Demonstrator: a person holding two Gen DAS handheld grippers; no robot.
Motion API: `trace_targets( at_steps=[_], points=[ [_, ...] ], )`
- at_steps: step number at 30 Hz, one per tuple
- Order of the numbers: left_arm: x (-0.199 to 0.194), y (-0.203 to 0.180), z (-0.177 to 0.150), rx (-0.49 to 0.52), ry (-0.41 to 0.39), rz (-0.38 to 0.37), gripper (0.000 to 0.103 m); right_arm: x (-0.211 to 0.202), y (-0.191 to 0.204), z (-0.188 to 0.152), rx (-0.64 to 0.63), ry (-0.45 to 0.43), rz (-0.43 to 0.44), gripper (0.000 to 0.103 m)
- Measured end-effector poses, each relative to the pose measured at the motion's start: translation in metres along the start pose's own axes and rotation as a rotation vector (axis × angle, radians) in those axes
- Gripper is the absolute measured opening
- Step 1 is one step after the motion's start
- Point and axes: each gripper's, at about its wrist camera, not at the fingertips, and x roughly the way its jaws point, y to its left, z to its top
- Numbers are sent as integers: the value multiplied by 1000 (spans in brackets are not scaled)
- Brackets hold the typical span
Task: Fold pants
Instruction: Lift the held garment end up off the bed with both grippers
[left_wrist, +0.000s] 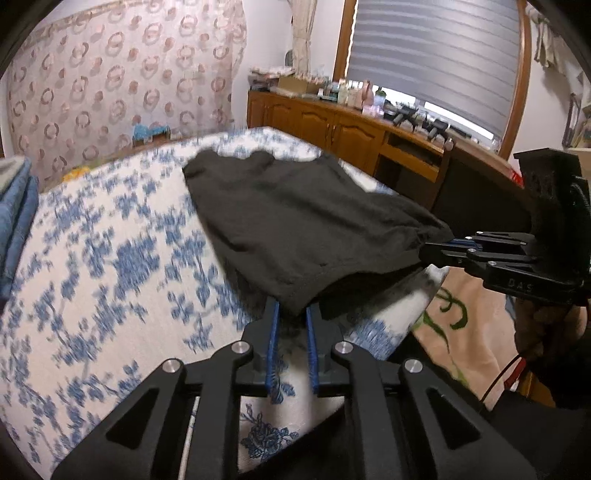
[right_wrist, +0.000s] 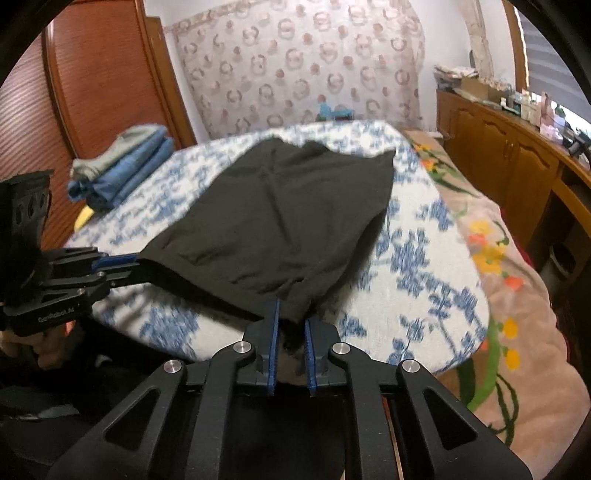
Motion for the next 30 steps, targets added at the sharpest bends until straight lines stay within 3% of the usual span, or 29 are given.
trace_targets(
  at_steps=[13,20,30],
  points=[
    [-103,-1,92,65,-243,64,8,-64,36,96,-135,-245,30,8],
    [-142,0,104,86,-314,93,8,-96,68,123,-204,-340,75,8],
    [-182,14,106,66,-376,125,8,-104,98,141,-276,-369,125,8]
  ],
)
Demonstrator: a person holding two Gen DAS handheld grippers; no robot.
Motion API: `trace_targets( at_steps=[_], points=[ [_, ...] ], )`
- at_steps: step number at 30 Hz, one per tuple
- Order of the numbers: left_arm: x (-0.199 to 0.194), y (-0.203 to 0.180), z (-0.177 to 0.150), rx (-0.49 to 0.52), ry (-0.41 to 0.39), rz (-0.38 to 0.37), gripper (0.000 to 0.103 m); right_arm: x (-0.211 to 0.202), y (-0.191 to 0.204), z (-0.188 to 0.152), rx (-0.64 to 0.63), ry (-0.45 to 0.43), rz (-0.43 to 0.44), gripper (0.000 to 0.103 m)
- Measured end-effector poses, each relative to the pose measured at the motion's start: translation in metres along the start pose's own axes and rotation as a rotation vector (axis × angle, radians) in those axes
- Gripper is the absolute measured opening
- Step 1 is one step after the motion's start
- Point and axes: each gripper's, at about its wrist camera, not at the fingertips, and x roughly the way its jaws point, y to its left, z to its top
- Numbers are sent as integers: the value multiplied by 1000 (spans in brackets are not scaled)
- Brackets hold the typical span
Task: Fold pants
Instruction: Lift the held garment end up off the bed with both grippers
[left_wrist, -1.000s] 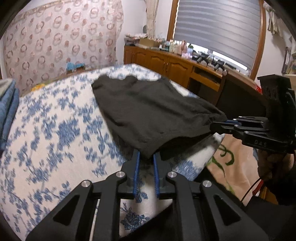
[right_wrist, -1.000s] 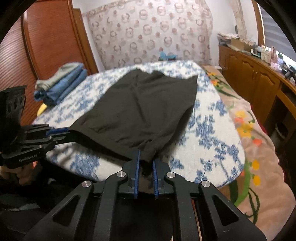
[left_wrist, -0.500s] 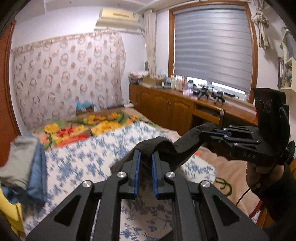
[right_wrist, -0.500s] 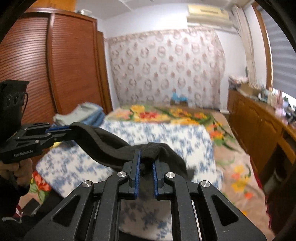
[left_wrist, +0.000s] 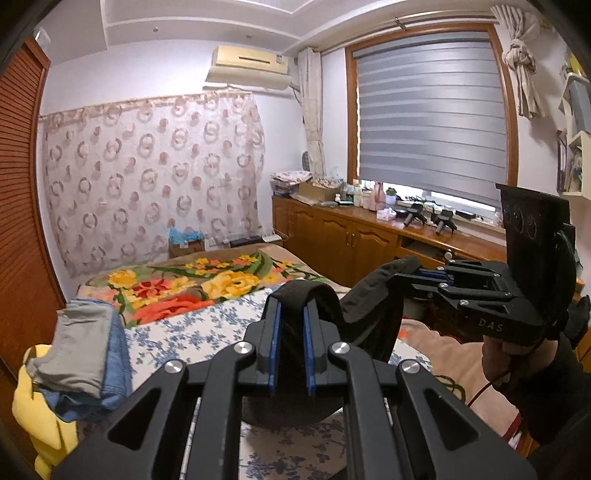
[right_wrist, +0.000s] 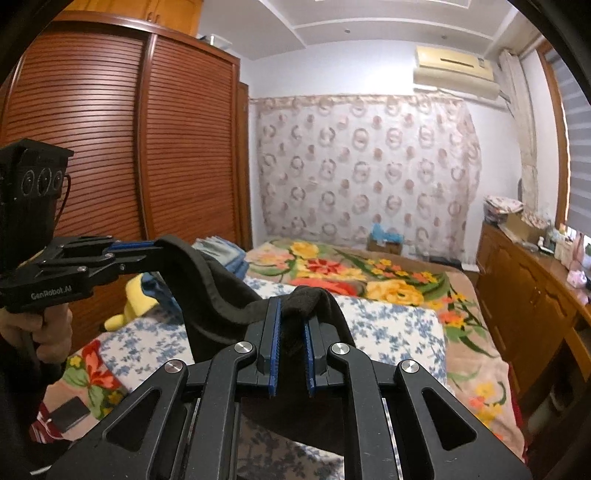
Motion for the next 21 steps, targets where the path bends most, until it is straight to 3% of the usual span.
trace_targets(
  at_steps=[7,11,15,21],
  points=[
    [3,24,-1,-14,-8,67,8,10,6,17,-18,-24,27,8],
    [36,45,0,-4,34,131,8,49,1,21,-22,28,31,8],
    [78,73,17,0,22,165,8,102,-12,34,-11,67,21,8],
    [104,98,65,27,-82,233,8,148,-30,82,-31,-48,-61,8]
  ],
)
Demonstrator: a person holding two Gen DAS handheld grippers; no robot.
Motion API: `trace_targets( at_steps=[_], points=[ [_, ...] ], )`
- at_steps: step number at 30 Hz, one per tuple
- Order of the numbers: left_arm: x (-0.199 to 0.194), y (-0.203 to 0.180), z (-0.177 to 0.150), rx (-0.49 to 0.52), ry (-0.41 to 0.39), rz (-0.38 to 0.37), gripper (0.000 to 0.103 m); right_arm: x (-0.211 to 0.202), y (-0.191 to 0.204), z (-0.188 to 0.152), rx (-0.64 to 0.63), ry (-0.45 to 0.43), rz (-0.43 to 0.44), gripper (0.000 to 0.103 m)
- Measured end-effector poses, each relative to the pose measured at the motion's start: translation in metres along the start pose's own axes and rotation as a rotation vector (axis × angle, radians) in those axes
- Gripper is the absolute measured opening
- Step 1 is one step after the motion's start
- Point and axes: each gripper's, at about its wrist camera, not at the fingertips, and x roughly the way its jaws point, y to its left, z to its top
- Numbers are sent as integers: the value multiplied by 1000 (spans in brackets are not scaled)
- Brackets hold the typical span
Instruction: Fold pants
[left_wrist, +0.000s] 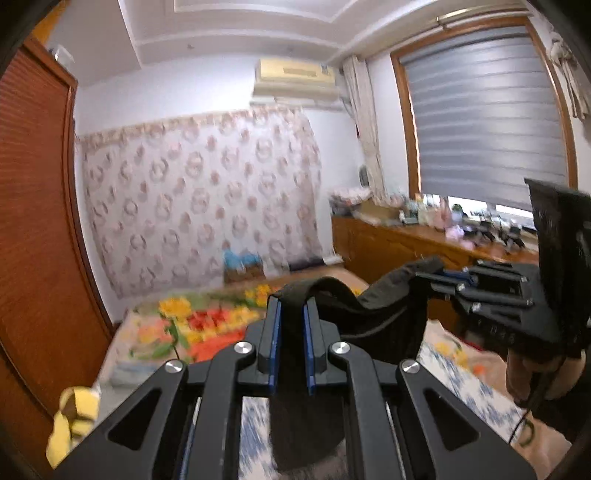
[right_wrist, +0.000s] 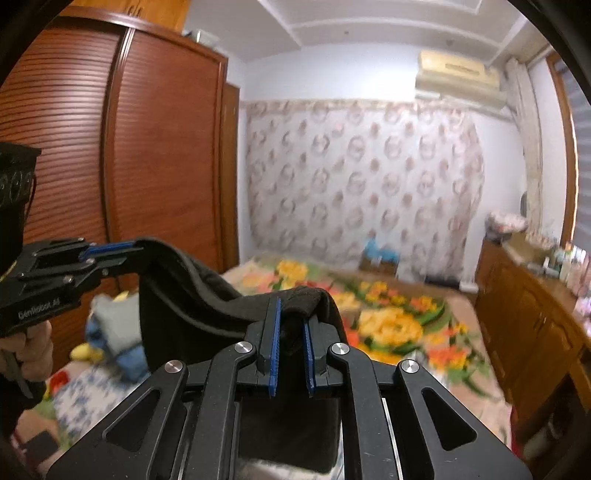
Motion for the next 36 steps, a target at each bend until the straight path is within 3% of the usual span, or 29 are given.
trace_targets(
  at_steps=[3,6,12,16,30,36],
  points=[
    [1,-4,-8,8,12,-10,8,6,-1,9,-44,-30,-45,8],
    [-3,-17,-49,49,80,-7,8,9,-1,-11,-44,27,-42,8],
    [-17,-31,-156,36,288,-20,8,7,19,-111,-37,209,47,8],
    [-32,-42,-192,-4,344,-33,8,2,33,-161,-11,307,110,8],
    [-57,-48,-242,-142,396,-49,8,-18,54,-208,75,416,152,8],
    [-57,-53,-260,-139,428,-30,8,-18,59,-234,83,452,128,9]
  ],
)
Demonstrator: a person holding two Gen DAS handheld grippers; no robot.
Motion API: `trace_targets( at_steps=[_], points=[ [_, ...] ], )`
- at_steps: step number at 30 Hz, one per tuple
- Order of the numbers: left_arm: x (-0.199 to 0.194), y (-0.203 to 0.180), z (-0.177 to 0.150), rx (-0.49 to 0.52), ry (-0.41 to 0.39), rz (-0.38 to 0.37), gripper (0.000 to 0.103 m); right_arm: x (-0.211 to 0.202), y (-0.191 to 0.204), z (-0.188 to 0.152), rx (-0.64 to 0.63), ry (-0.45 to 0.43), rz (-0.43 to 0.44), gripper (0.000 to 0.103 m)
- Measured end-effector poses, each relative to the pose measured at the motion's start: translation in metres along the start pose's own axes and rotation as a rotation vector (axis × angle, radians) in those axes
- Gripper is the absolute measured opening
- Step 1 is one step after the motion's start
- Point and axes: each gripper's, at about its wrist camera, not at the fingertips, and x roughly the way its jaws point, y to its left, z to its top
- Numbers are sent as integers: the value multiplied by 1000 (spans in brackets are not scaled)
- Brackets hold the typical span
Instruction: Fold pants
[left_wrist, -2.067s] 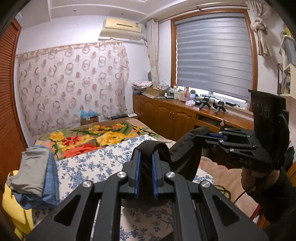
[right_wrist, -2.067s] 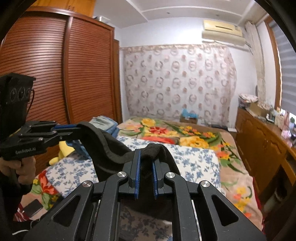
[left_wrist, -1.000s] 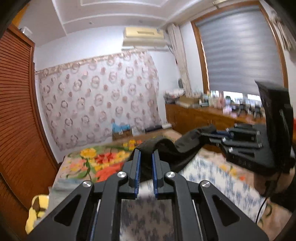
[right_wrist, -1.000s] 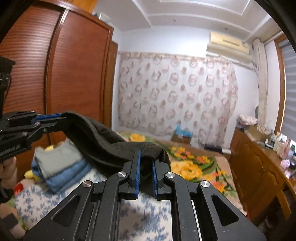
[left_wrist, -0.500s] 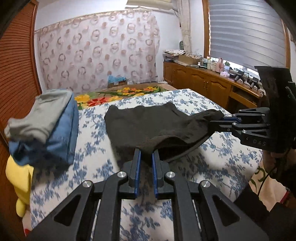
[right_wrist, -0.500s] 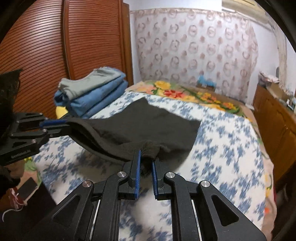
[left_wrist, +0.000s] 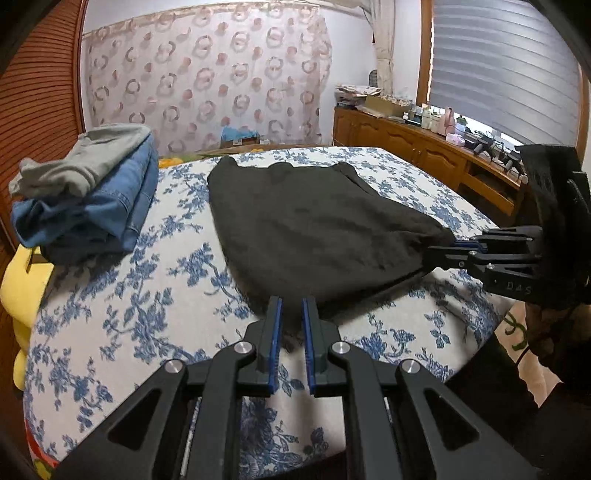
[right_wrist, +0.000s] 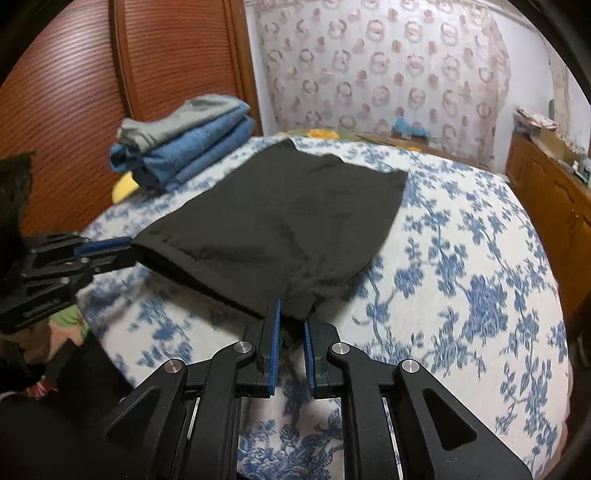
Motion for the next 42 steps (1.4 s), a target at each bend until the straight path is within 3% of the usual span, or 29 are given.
trace_targets(
  at_steps=[10,21,28,35,39,42],
  points=[
    [9,3,-6,-25,31,8,10,5,-8,-8,50,8,17,9],
    [21,7,-9,-25,53,25,29,8,-9,-10,57,17,13,10],
    [23,4,-12,-4,59,-12,34,7,-9,-11,59,16,13,10],
    [28,7,-5,-26,59,-27,33,8,-10,-10,63,17,20,10],
    [27,11,-6,-45,56,-59,18,8,-11,-11,65,16,25,11],
    [25,10,-5,-50,48,-56,12,7,-11,-10,61,16,23,10]
  ],
)
